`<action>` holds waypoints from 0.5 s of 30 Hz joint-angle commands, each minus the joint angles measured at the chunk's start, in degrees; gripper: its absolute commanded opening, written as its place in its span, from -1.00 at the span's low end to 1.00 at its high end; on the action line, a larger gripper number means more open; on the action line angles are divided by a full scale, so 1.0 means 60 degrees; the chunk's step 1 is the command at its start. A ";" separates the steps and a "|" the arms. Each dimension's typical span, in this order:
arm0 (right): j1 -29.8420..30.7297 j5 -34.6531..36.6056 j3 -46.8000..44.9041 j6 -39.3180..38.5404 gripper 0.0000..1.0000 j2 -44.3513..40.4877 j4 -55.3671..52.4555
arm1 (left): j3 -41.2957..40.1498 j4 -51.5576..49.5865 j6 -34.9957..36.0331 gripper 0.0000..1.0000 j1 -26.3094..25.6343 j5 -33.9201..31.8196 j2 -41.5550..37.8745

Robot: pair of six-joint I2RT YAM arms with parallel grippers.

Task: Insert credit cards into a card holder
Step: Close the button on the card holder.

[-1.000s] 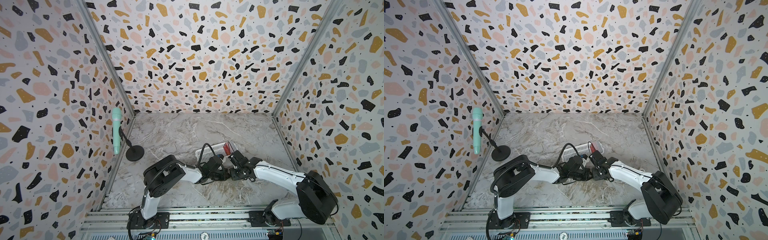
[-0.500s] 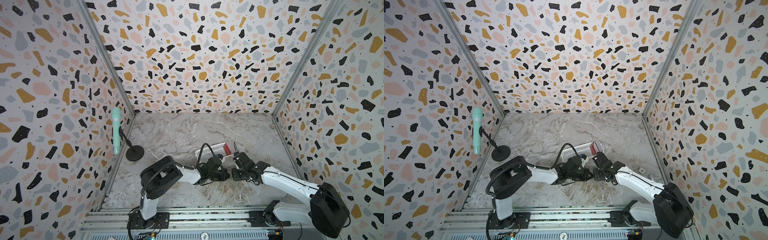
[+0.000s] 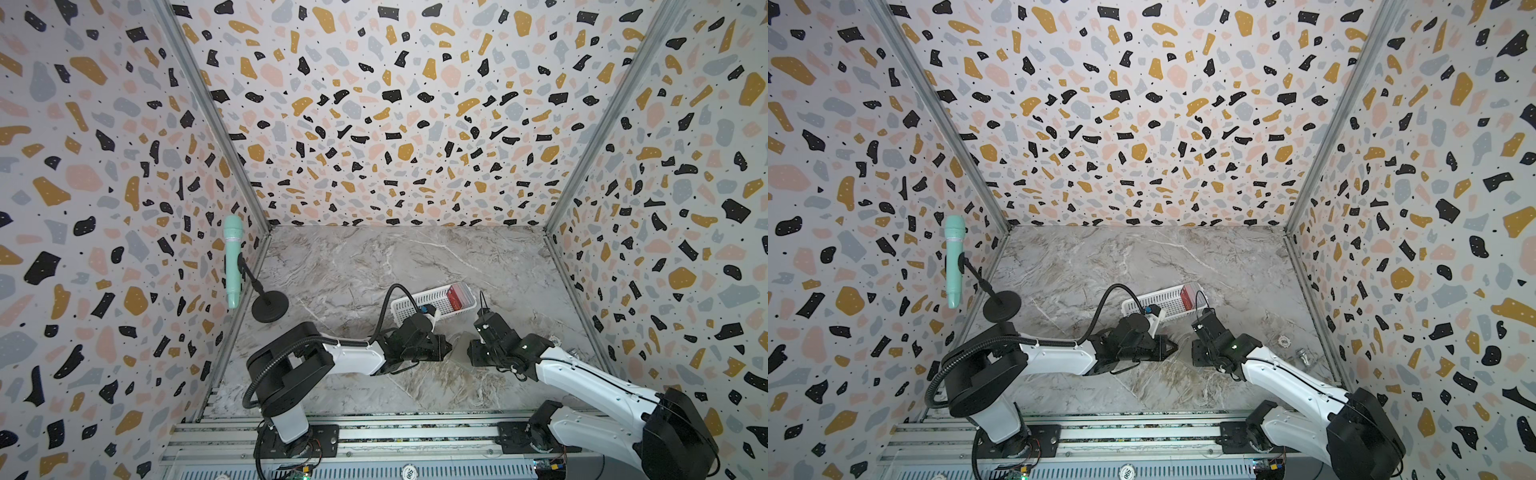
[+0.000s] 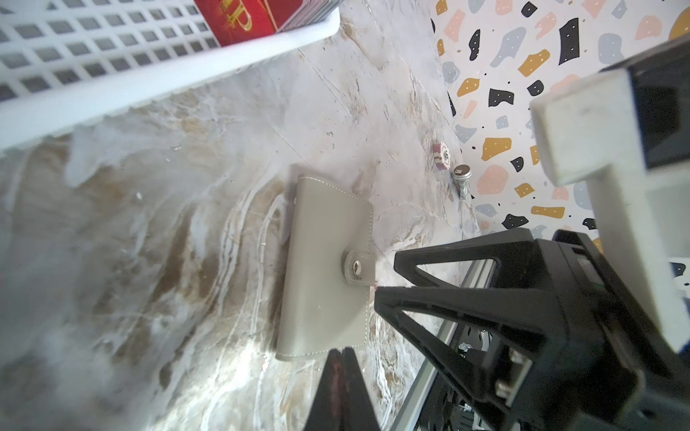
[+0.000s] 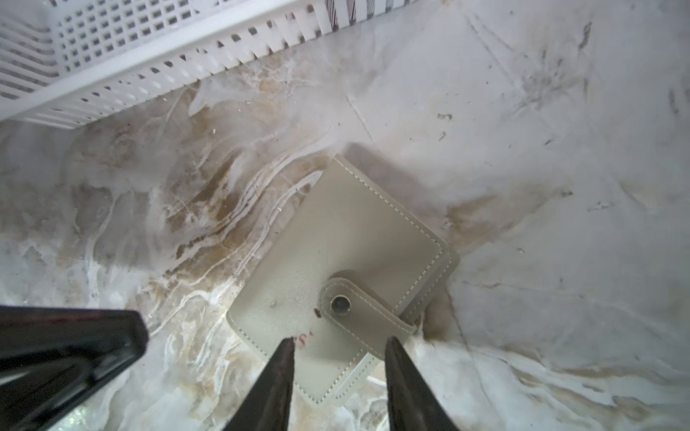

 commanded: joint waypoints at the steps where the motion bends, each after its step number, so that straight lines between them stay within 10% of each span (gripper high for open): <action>1: 0.0129 0.0021 -0.0146 0.0398 -0.01 0.0071 -0.0040 | -0.0300 0.0227 0.0232 -0.89 -0.0038 -0.0220 -0.0288; 15: 0.0220 0.0806 -0.0408 0.0432 0.17 -0.0011 0.0628 | -0.0436 0.0434 0.0545 -0.80 -0.0023 -0.0462 -0.0461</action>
